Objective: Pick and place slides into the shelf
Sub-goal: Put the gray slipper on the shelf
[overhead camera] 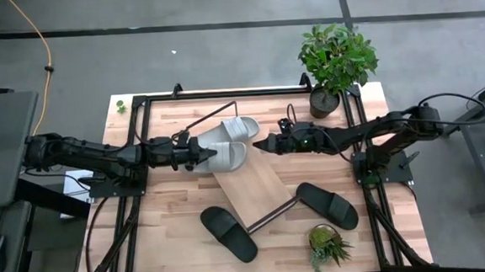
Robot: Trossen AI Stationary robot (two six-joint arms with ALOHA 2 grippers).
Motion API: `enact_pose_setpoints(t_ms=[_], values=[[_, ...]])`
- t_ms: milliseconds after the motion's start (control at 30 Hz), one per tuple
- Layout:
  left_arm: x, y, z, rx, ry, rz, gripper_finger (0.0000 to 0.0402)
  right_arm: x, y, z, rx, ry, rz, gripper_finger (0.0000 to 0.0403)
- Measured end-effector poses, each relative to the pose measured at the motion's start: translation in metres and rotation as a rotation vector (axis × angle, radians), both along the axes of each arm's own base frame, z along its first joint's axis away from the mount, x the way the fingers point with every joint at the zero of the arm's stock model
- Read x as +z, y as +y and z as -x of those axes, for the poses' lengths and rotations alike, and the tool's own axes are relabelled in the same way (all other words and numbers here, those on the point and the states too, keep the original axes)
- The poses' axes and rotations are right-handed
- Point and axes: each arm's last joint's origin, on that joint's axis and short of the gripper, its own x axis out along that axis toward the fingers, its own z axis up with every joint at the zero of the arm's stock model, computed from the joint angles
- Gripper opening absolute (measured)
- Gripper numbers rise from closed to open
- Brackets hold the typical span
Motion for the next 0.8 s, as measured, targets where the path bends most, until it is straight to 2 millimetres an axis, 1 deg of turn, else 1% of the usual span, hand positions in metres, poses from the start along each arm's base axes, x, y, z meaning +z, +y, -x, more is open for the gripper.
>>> enact_pose_setpoints(t_ms=[167, 300, 467, 533, 633, 700, 800], values=[[0.0, 0.001, 0.0, 0.01, -0.002, -0.002, 0.0007, -0.01, 0.002, -0.007, 0.018, 0.004, -0.019, 0.0204], [0.003, 0.001, -0.001, 0.01, -0.033, -0.008, 0.0003, -0.014, 0.005, -0.013, 0.026, -0.039, -0.035, 0.0204], [0.003, 0.001, -0.001, 0.01, -0.028, -0.007, 0.0006, -0.018, 0.005, -0.018, 0.022, -0.077, -0.054, 0.0204], [0.002, 0.001, -0.001, 0.01, -0.026, -0.006, 0.0004, -0.017, 0.005, -0.021, 0.024, -0.078, -0.053, 0.0204], [0.003, 0.001, -0.001, 0.01, -0.026, -0.007, 0.0003, -0.011, 0.005, -0.03, 0.042, -0.093, -0.035, 0.0204], [0.002, 0.001, -0.001, 0.01, -0.023, -0.007, 0.0005, -0.009, 0.005, -0.038, 0.052, -0.063, -0.028, 0.0204], [0.001, 0.001, 0.0, 0.01, -0.009, -0.004, 0.0006, -0.01, 0.004, -0.047, 0.064, 0.03, -0.022, 0.0204]])
